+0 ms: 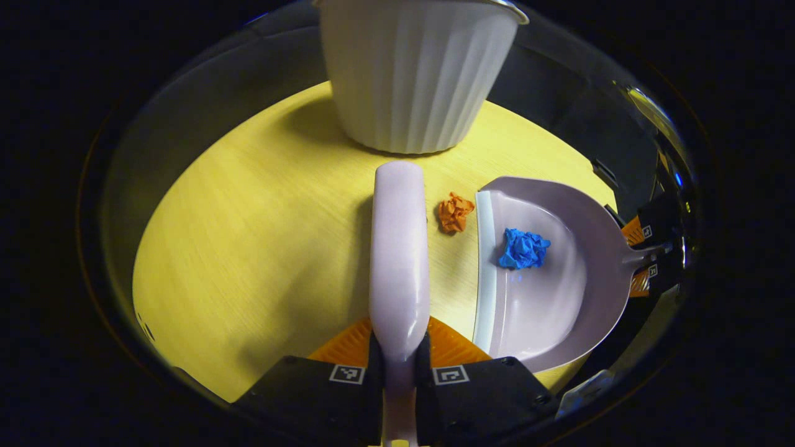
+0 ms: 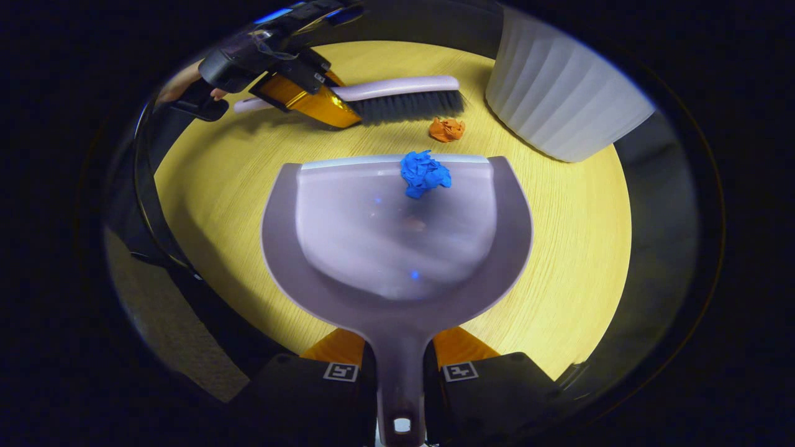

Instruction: Pick up the small broom and dustpan from the desktop, sweep the trash into the dustpan with the broom, and then empty the trash into the garbage bin.

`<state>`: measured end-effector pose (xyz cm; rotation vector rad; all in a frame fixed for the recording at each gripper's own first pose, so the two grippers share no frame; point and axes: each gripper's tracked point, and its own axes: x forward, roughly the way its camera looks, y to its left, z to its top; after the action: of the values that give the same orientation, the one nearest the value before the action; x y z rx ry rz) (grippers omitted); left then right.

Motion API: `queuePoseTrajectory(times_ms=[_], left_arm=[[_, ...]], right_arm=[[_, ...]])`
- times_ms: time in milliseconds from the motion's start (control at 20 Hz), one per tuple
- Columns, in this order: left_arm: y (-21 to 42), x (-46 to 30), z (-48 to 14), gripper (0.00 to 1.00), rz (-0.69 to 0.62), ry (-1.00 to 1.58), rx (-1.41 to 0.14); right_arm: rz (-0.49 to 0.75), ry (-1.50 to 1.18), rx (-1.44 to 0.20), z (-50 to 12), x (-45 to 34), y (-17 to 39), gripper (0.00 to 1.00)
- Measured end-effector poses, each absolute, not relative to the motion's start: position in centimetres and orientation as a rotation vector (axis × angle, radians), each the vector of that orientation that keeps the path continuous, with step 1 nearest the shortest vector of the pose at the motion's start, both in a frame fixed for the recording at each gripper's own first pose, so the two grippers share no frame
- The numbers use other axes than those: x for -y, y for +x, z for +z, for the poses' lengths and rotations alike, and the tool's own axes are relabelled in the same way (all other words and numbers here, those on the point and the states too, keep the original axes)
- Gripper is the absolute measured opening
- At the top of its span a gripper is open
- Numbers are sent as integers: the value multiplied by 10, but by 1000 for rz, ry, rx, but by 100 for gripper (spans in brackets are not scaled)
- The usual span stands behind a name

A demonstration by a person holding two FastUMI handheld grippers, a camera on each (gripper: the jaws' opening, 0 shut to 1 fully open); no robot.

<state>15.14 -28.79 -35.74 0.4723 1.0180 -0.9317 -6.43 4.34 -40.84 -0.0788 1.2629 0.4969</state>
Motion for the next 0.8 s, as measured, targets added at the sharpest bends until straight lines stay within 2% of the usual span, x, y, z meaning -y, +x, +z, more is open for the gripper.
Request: queuePoseTrajectory(times_ms=[200,250,300,550,600,800], left_arm=[[110,304,-342,25,-1163,451,-1114],[102,307,-338,23,-1177,420,-1138],[103,308,-339,25,-1155,402,-1139],[109,295,-321,25,-1026,189,-1091],[112,287,-318,23,-983,142,-1064],[122,249,-325,25,-780,39,-994]], right_arm=[[499,-72,-1269,-413,-43,-67,34],[497,-68,-1260,-413,-42,-68,34],[491,-57,-1244,-413,-44,-66,34],[424,23,-1197,-412,-50,-69,34],[402,39,-1196,-409,-49,-70,34],[314,96,-1180,-381,-43,-75,34]])
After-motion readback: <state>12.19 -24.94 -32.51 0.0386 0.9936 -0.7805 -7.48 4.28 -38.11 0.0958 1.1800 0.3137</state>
